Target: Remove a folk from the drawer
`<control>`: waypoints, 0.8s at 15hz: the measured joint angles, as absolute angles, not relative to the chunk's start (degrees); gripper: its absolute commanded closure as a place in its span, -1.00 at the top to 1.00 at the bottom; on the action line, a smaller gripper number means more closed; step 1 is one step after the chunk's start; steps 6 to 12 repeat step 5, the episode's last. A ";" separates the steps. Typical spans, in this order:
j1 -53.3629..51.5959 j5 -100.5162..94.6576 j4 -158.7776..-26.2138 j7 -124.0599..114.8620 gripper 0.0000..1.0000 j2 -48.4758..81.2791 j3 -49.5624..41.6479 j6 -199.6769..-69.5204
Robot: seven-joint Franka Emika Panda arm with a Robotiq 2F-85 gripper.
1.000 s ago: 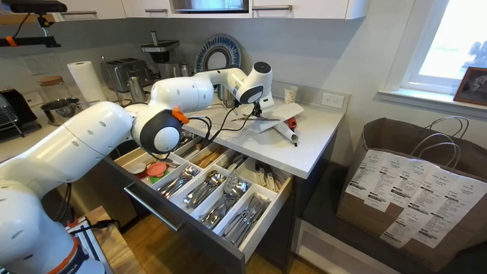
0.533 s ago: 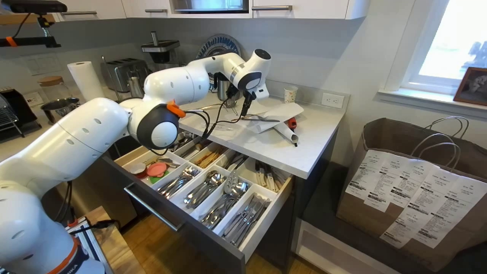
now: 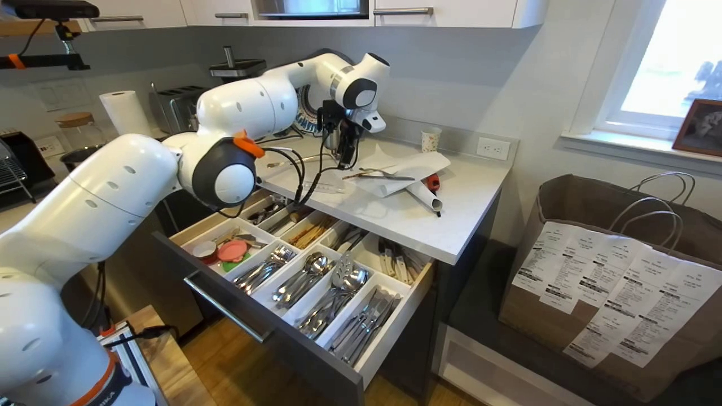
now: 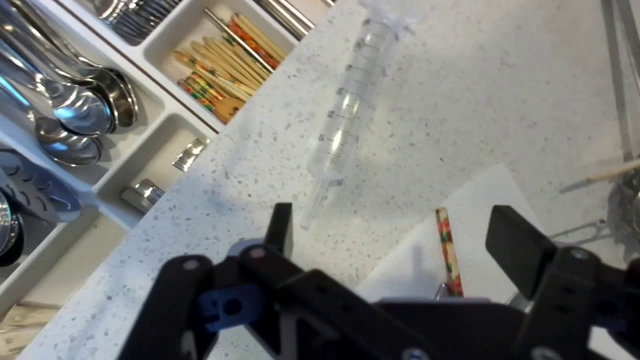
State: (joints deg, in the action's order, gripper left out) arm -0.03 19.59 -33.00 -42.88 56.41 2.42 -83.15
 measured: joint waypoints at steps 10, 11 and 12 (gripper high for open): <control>-3.35 14.22 -33.31 -35.30 1.00 56.35 1.89 -80.62; -3.35 14.22 -33.31 -35.30 1.00 56.35 1.89 -80.62; -3.35 14.22 -33.31 -35.30 1.00 56.35 1.89 -80.62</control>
